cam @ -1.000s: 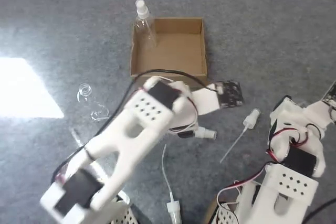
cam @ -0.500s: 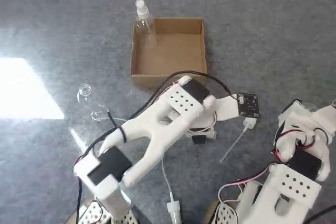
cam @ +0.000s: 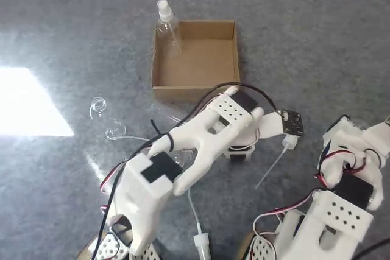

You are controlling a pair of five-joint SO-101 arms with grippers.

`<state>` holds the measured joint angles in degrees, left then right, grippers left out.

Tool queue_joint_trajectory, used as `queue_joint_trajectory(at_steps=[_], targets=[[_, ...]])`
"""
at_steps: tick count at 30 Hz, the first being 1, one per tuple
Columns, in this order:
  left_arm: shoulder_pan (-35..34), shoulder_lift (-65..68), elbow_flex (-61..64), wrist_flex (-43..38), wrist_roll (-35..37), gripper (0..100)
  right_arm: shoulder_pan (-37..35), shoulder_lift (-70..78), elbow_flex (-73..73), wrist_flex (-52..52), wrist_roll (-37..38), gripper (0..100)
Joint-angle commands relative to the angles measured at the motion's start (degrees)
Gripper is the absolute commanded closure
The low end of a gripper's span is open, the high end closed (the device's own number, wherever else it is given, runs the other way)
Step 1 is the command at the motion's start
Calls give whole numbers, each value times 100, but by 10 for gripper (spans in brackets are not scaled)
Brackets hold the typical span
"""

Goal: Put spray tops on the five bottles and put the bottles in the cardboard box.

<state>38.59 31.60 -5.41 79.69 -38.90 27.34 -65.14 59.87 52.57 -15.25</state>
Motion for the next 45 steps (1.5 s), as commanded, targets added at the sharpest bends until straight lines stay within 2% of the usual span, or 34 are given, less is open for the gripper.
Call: queue_joint_trajectory(at_steps=[1, 9, 16, 26, 30, 45], targets=[[35, 105, -514, 281, -53, 901, 75, -180, -141, -136, -26, 865], [26, 299, -1464, 1134, -53, 979, 75, -180, -141, -171, -26, 865], [26, 325, -2211, 1785, -9, 987, 75, -180, -141, -207, -26, 865], [-9, 176, -2396, 1829, 633, 987, 75, -180, -141, -207, -26, 865], [-62, -281, -2431, 1829, 695, 987, 75, -180, -132, -207, -26, 865], [-580, -1899, -2448, 1705, 1679, 987, 57, -180, -132, -207, -26, 865]])
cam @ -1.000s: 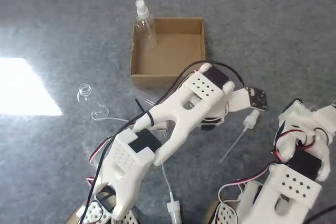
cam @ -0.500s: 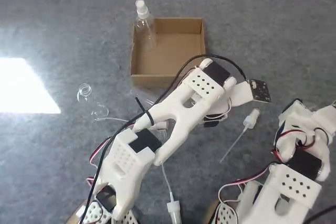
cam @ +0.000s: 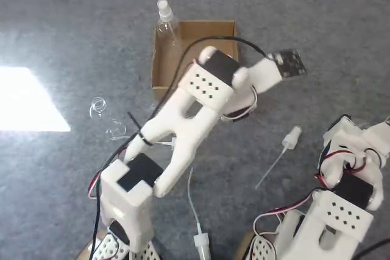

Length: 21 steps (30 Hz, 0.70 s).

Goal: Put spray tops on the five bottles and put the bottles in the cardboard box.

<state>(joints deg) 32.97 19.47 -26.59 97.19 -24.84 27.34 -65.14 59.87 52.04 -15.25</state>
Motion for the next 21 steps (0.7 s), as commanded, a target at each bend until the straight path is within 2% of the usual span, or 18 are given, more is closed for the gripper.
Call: queue_joint_trajectory(at_steps=[1, 6, 13, 21], targets=[[-26, -826, -330, -105, 413, 987, 48, -180, -141, -163, -26, 865], [-105, -1547, -321, -448, 1020, 987, -215, -180, -343, -127, -9, 865], [-554, -2312, -295, -580, 2110, 987, -1314, -189, -422, -145, 809, 865], [-853, -3552, -286, -607, 2620, 987, -2615, -1218, -475, -110, 1503, 865]])
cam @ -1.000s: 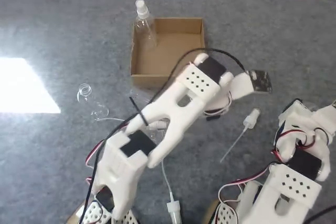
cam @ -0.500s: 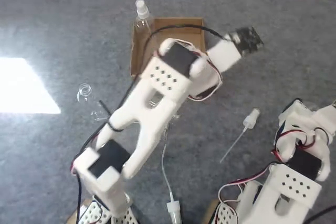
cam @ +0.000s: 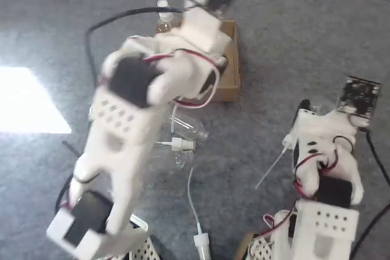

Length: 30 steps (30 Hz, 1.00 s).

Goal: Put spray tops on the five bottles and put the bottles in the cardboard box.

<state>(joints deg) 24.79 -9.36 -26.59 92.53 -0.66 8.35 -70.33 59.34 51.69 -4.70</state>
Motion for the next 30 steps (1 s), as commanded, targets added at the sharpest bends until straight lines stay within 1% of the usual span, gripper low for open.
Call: queue_joint_trajectory(at_steps=[1, 3, 6, 10, 18, 20, 24, 26, 30], targets=[[-44, -809, -286, -141, 273, 987, -980, -857, -422, -75, 615, 865], [-158, -1046, -277, -114, 413, 987, -1508, -1077, -413, -75, 949, 866], [-387, -1301, -277, -132, 642, 987, -2185, -1218, -413, -75, 1213, 866], [-633, -1662, -277, -141, 677, 987, -2835, -1218, -413, -75, 1240, 866], [-659, -2505, -277, -123, 695, 987, -4101, -1218, -369, -127, 1213, 866], [-659, -2716, -215, -114, 712, 987, -4312, -1270, -211, -75, 1213, 866], [-659, -3305, 312, -273, 993, 987, -4549, -1279, 141, -92, 1222, 866], [-659, -3692, 743, -492, 1011, 987, -4585, -1279, 237, -84, 1240, 866], [-659, -4624, 1859, -1222, 1020, 988, -4585, -1262, 273, 13, 1248, 866]])
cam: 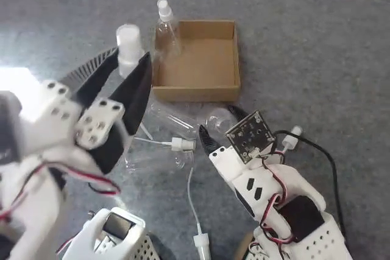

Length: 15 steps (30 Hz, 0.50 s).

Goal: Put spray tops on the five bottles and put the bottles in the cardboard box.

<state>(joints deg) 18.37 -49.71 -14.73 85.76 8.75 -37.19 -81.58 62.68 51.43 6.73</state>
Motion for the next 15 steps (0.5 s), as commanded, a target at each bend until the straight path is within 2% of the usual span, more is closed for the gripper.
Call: queue_joint_trajectory(at_steps=[1, 8, 15], targets=[[-18, -879, 989, -765, 79, 988, -31, -101, -88, 154, 105, 866], [-26, -2418, 3213, -2092, 79, 988, 13, -92, -88, 629, 123, 866], [-580, -3077, 4831, -3174, 141, 988, 347, -84, 185, 681, 431, 866]])
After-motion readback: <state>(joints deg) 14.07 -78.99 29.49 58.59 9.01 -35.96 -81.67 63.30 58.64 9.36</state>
